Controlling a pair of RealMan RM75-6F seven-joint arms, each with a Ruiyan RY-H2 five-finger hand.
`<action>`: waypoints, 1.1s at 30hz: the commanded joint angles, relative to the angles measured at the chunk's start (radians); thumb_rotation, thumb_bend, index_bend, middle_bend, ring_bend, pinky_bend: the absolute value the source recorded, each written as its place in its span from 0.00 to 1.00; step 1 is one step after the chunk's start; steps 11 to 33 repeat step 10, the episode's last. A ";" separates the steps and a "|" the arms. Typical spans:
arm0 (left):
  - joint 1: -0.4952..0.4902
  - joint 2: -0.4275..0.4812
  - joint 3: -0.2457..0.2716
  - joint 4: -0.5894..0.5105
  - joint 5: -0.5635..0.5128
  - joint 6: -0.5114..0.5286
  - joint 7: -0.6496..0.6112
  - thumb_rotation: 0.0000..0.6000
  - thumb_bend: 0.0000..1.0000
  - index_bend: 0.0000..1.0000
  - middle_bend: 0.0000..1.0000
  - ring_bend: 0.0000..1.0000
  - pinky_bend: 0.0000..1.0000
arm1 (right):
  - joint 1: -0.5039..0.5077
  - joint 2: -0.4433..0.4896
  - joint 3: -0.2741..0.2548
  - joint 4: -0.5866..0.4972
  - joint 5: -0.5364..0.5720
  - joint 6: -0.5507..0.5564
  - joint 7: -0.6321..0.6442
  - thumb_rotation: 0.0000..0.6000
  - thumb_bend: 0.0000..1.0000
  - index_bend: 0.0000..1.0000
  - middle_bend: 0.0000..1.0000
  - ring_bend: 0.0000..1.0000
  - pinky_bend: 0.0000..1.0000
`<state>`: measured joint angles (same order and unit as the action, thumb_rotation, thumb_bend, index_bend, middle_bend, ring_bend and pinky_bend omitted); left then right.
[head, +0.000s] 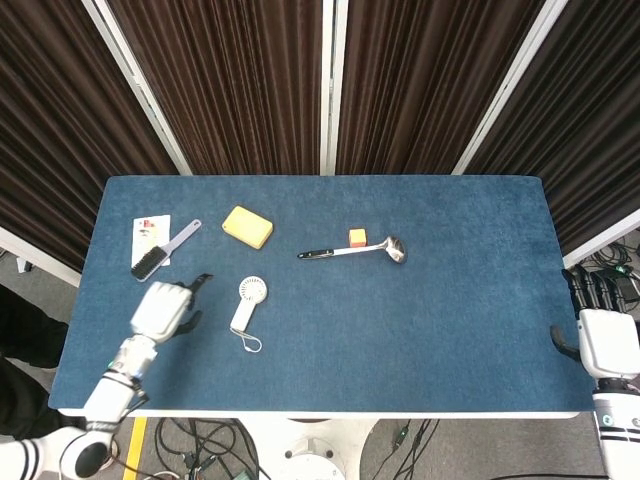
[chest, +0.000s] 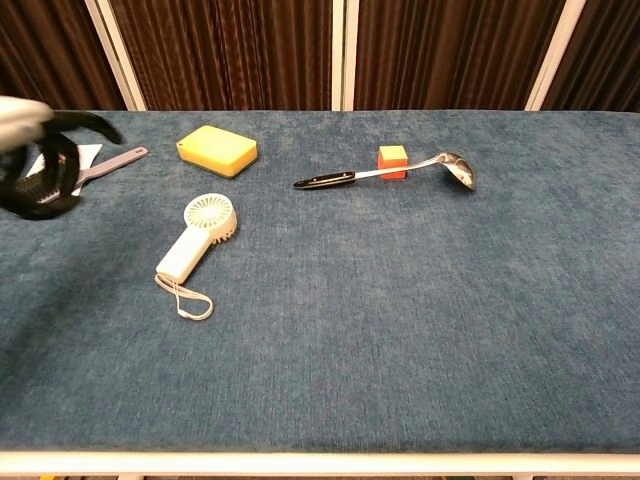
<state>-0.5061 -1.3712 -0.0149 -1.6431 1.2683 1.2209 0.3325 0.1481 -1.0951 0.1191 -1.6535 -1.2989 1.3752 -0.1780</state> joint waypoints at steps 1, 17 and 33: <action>0.058 0.053 0.035 0.020 0.047 0.053 -0.045 1.00 0.23 0.18 0.19 0.11 0.35 | -0.001 -0.009 0.001 0.011 -0.007 0.008 0.006 1.00 0.24 0.00 0.00 0.00 0.00; 0.175 0.097 0.044 0.065 0.072 0.179 -0.121 1.00 0.18 0.18 0.17 0.10 0.28 | -0.008 -0.016 -0.005 0.028 -0.017 0.015 0.006 1.00 0.24 0.00 0.00 0.00 0.00; 0.175 0.097 0.044 0.065 0.072 0.179 -0.121 1.00 0.18 0.18 0.17 0.10 0.28 | -0.008 -0.016 -0.005 0.028 -0.017 0.015 0.006 1.00 0.24 0.00 0.00 0.00 0.00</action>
